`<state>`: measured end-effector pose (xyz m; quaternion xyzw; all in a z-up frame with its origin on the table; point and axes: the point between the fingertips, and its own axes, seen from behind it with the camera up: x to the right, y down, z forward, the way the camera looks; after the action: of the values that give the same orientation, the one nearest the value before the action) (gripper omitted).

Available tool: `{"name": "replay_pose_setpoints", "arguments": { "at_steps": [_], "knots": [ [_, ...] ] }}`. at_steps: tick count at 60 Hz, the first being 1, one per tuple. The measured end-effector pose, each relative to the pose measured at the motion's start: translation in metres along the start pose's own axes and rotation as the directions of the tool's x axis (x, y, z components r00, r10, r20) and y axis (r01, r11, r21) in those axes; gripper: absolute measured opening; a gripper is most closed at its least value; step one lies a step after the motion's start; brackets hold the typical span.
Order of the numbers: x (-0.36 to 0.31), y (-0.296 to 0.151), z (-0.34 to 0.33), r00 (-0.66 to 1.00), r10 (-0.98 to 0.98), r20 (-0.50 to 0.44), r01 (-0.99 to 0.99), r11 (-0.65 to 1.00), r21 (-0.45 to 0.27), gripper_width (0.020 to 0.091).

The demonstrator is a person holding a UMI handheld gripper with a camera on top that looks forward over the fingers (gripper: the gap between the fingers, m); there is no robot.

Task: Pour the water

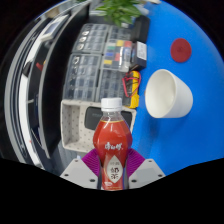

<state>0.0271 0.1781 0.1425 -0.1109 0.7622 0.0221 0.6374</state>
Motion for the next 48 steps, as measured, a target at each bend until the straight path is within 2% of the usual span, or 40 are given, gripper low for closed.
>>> {"name": "replay_pose_setpoints", "arguments": {
  "at_steps": [11,25,38,44,48],
  "knots": [
    [-0.003,-0.015,0.01,0.947,0.32,0.009,-0.32,0.947,-0.035,0.0305],
    [0.007,-0.027,0.008,0.848,0.531,0.007,-0.531,0.847,0.009,0.0306],
    [0.012,-0.017,0.007,0.891,0.453,-0.036,-0.454,0.89,-0.025,0.0307],
    [0.006,-0.015,-0.004,0.958,0.277,-0.07,-0.281,0.959,-0.049,0.0308],
    [-0.009,-0.023,-0.011,0.993,0.098,-0.059,-0.102,0.992,-0.078,0.0306]
  ]
}}
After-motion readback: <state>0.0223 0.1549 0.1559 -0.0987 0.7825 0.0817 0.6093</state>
